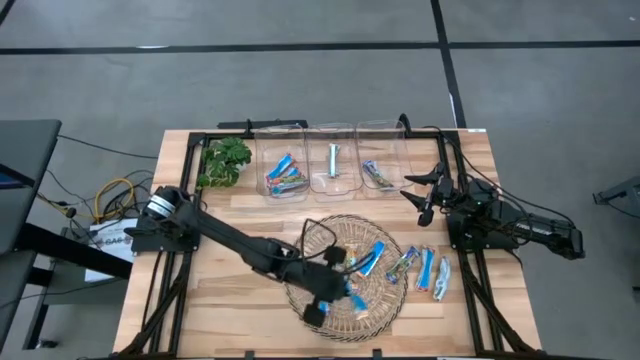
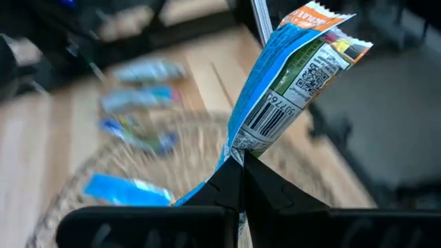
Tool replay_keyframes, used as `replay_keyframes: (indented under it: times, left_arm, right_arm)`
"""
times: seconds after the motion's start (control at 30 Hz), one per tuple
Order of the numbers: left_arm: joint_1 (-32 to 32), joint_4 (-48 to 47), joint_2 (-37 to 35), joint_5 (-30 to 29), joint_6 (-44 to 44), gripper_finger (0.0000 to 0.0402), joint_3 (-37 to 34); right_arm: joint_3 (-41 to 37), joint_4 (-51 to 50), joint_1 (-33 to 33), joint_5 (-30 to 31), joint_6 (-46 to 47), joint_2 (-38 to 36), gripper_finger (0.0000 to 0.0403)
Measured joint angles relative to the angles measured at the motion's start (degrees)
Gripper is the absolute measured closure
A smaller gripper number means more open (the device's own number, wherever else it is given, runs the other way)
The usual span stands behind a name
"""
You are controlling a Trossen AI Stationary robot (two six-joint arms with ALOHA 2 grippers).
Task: Pick and place Granola Bars by type
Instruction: Put the yellow granola bar into the middle transparent bin
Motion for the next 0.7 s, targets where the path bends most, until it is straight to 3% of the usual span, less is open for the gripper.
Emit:
replay_keyframes:
  times: [0.27, 0.47, 0.7]
  left_arm:
    - [2.36, 0.26, -0.14, 6.87, -5.18, 0.0397, 10.01]
    - [4.05, -1.04, -0.15, 7.62, -5.18, 0.0397, 10.25]
    - [11.36, -3.06, -0.13, 7.37, -3.56, 0.0397, 10.25]
  right_arm:
    - [0.0, -0.02, 0.0, 0.0, 0.0, 0.0, 0.0188]
    - [0.0, -0.02, 0.0, 0.02, 0.0, 0.0, 0.0188]
    - [0.0, -0.02, 0.0, 0.02, 0.01, 0.0, 0.0188]
